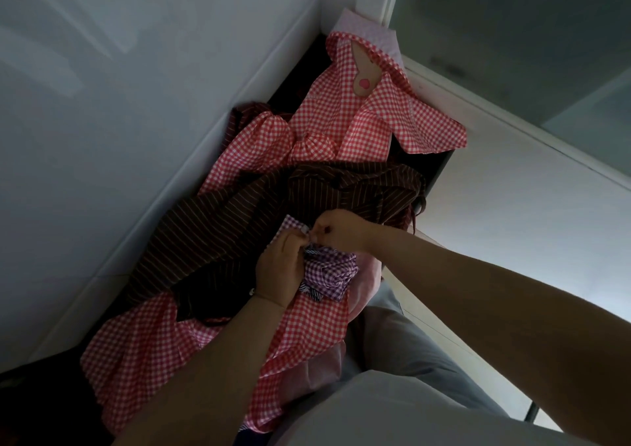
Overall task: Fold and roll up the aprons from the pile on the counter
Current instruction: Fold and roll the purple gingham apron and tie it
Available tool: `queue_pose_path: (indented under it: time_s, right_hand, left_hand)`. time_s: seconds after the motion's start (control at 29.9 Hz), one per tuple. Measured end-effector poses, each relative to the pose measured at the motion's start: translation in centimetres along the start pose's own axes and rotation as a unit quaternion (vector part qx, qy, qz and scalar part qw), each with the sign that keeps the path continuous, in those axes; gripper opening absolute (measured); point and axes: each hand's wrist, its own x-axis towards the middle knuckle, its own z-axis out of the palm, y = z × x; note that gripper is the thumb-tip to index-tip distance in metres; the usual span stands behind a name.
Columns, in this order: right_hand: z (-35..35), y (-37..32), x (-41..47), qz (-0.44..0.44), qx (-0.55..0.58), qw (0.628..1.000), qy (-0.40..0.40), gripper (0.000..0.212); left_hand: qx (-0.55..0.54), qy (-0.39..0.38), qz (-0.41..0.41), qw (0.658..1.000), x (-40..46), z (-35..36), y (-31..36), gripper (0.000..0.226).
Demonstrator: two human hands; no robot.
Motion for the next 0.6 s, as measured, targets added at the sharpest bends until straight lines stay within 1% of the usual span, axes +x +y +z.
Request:
queue_pose_path:
  time_s: [0.03, 0.07, 0.1, 0.13, 0.23, 0.27, 0.33, 0.37, 0.4, 0.44, 0.47, 0.5, 0.54, 0.57, 0.6]
  right_hand:
    - [0.5, -0.1, -0.2, -0.047, -0.075, 0.995, 0.036, 0.023]
    - [1.0, -0.1, -0.2, -0.106, -0.161, 0.977, 0.089, 0.027]
    - [1.4, 0.2, -0.5, -0.166, -0.232, 0.949, 0.134, 0.031]
    - [1.6, 0.7, -0.7, -0.215, -0.286, 0.921, 0.154, 0.033]
    - [0.2, 2.3, -1.0, -0.259, -0.398, 0.866, 0.154, 0.029]
    - [-0.2, 2.7, -1.1, -0.262, -0.427, 0.854, 0.139, 0.033]
    - [-0.4, 3.0, -1.1, -0.254, -0.445, 0.852, 0.111, 0.036]
    - [-0.3, 3.0, -0.9, -0.235, -0.440, 0.861, 0.096, 0.036]
    - [0.1, 2.5, -0.8, -0.211, -0.417, 0.879, 0.092, 0.034]
    - [0.1, 1.7, -0.7, -0.171, -0.372, 0.907, 0.095, 0.030]
    - [0.0, 1.0, -0.5, -0.110, -0.307, 0.941, 0.089, 0.025]
    - [-0.1, 0.2, -0.3, -0.033, -0.214, 0.974, 0.071, 0.018]
    - [-0.2, -0.4, -0.1, 0.031, -0.098, 0.993, 0.054, 0.014]
    - [0.2, -0.6, 0.1, 0.071, -0.002, 0.996, 0.051, 0.013]
    - [0.6, -0.6, 0.1, 0.087, 0.050, 0.994, 0.053, 0.014]
  left_hand:
    - [-0.006, -0.002, 0.005, 1.000, 0.0, -0.1, 0.0, 0.019]
    - [-0.010, -0.001, 0.006, 1.000, 0.0, -0.2, 0.0, 0.021]
    - [-0.012, 0.000, 0.004, 1.000, 0.0, -0.3, 0.0, 0.023]
    - [-0.013, -0.001, 0.002, 1.000, -0.1, -0.5, 0.0, 0.025]
    - [-0.014, -0.007, 0.032, 0.999, -0.7, -1.0, -0.4, 0.028]
    - [-0.017, -0.013, 0.045, 0.999, -1.0, -1.1, -0.4, 0.032]
    - [-0.024, -0.027, 0.058, 0.998, -1.4, -1.3, -0.4, 0.038]
    - [-0.026, -0.033, 0.055, 0.998, -1.5, -1.3, -0.4, 0.034]
    - [-0.026, -0.036, 0.054, 0.998, -1.6, -1.3, -0.4, 0.031]
    - [-0.025, -0.033, 0.059, 0.997, -1.7, -1.4, -0.3, 0.030]
    - [-0.026, -0.028, 0.066, 0.997, -1.7, -1.4, -0.2, 0.033]
    - [-0.023, -0.020, 0.077, 0.997, -1.8, -1.4, -0.2, 0.037]
    - [-0.019, -0.012, 0.086, 0.996, -1.7, -1.4, -0.3, 0.038]
    - [-0.014, -0.008, 0.091, 0.996, -1.9, -1.5, -0.3, 0.036]
    - [-0.008, -0.009, 0.091, 0.996, -2.1, -1.4, -0.4, 0.037]
